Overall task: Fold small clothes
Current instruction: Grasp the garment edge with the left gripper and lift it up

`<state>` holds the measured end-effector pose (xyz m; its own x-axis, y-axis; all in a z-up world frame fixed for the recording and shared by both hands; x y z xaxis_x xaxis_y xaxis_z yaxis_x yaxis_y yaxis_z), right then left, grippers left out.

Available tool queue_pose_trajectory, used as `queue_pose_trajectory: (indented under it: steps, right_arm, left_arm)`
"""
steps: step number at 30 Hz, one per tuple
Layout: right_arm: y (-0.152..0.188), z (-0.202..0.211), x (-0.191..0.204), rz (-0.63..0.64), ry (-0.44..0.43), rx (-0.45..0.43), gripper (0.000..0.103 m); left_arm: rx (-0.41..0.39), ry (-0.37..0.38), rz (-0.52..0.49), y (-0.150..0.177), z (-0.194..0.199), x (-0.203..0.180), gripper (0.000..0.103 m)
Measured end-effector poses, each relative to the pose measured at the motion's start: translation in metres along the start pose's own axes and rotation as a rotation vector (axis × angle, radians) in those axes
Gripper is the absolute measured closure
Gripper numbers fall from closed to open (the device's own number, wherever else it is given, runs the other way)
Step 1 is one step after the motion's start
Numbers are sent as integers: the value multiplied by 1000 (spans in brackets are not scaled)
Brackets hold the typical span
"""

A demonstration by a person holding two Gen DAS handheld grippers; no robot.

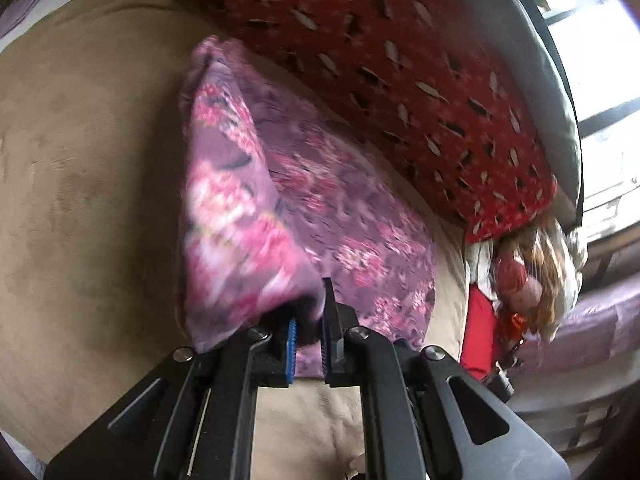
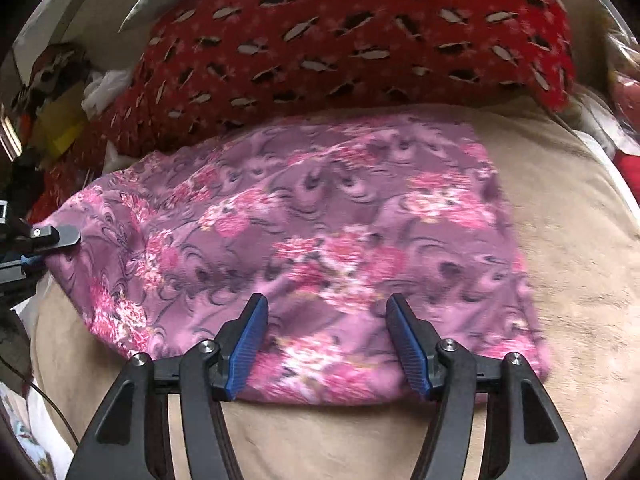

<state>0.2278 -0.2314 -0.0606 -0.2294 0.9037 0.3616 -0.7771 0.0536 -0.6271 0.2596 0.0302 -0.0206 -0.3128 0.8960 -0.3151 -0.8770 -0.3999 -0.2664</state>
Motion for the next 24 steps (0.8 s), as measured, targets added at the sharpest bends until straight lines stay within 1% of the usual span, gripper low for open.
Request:
queue_pose_trajectory:
  steps: [3,4,7,8,11,14,15,16,17,18,20,22,23,24]
  right_arm:
    - [-2,10,-12,25,63,-22,40]
    - [-3,10,-16,24,71,-18,40]
    - [2,-1,-29,15,62,47,40]
    - [4,-3,-28,25,62,51,40]
    - [9,-5,-22,91,84,44,36]
    - [9,-4,-19,108,96,31,36]
    - [8,-3,-19,93,85,24,36]
    - [7,-3,-20,83,76,20,36]
    - [7,-4,-21,79,71,20,34]
    - [7,-5,-21,80,72,20,33]
    - [8,-7,-21,88,76,15,31]
    - [11,-7,-20,96,86,10,30]
    - [11,-7,-20,98,89,10,30]
    - [10,-6,-20,94,91,9,30]
  left_arm:
    - [-6,-17,-45,6,0,-16,96]
    - [-13,-31,-61,8,0,-21,96]
    - [-11,-62,-93,11,-4,-31,97]
    - [-11,-84,-101,12,-6,-32,97]
    - [0,-149,-92,11,-13,-23,97]
    - [24,-158,-22,7,-18,4,95]
    - [28,-157,-6,6,-18,13,92]
    - [39,-151,23,4,-19,26,89]
    - [49,-140,50,3,-19,35,81]
    - [60,-115,92,2,-19,48,75]
    - [69,-58,167,0,-19,69,75]
    - [75,-6,221,-3,-19,82,75]
    - [82,31,248,-3,-20,88,73]
    - [91,60,267,-3,-22,92,66]
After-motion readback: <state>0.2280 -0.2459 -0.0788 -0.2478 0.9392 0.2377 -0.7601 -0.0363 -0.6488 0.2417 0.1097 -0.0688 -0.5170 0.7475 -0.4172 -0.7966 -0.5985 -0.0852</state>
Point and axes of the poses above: each gripper's, at about its wrist camera, not at the fingertips, and z roughly against the way its jaws point, x to its left, y to its underside, the point moved 5 cm from there along -z, roughly the way its jaws point, and after that the axes turned 14 degrees about -y, right-handed, at the moved point
